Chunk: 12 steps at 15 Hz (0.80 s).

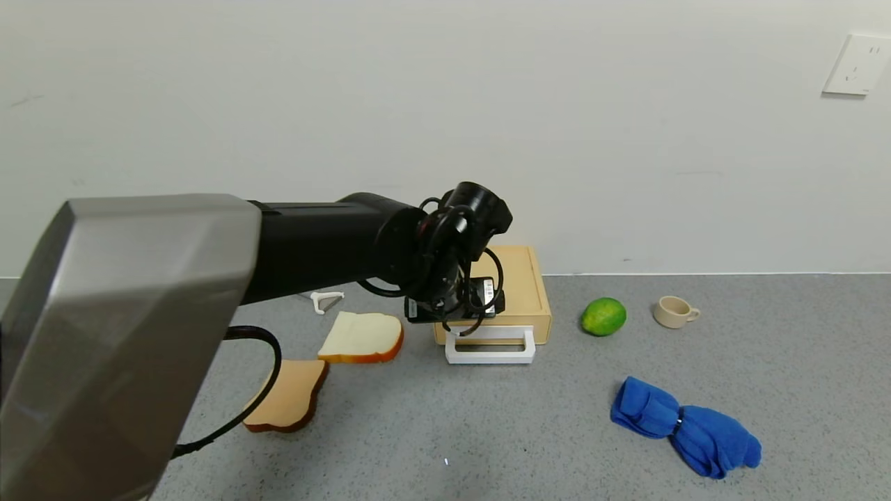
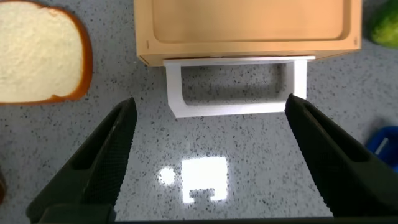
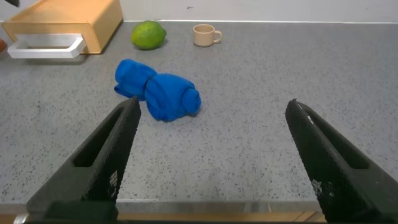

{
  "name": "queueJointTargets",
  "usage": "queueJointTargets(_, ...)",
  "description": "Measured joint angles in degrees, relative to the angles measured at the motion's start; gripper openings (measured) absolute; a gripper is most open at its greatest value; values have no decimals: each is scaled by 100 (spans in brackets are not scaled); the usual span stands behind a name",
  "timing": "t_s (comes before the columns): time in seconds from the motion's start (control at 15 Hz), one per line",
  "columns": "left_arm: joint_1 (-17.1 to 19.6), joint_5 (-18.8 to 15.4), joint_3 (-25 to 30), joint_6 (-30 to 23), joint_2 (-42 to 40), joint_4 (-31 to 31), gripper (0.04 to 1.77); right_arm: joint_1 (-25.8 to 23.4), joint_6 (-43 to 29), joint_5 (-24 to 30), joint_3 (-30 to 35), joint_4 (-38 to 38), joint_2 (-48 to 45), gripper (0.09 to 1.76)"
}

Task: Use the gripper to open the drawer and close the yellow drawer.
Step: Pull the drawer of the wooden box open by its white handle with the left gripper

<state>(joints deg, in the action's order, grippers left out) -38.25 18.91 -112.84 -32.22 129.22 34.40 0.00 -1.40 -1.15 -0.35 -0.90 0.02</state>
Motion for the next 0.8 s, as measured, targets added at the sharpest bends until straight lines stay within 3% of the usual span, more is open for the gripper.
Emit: queueJointTargets(0.8,-507,713,-28,-113,862,-852,172,0,0,-4,0,-2,0,171)
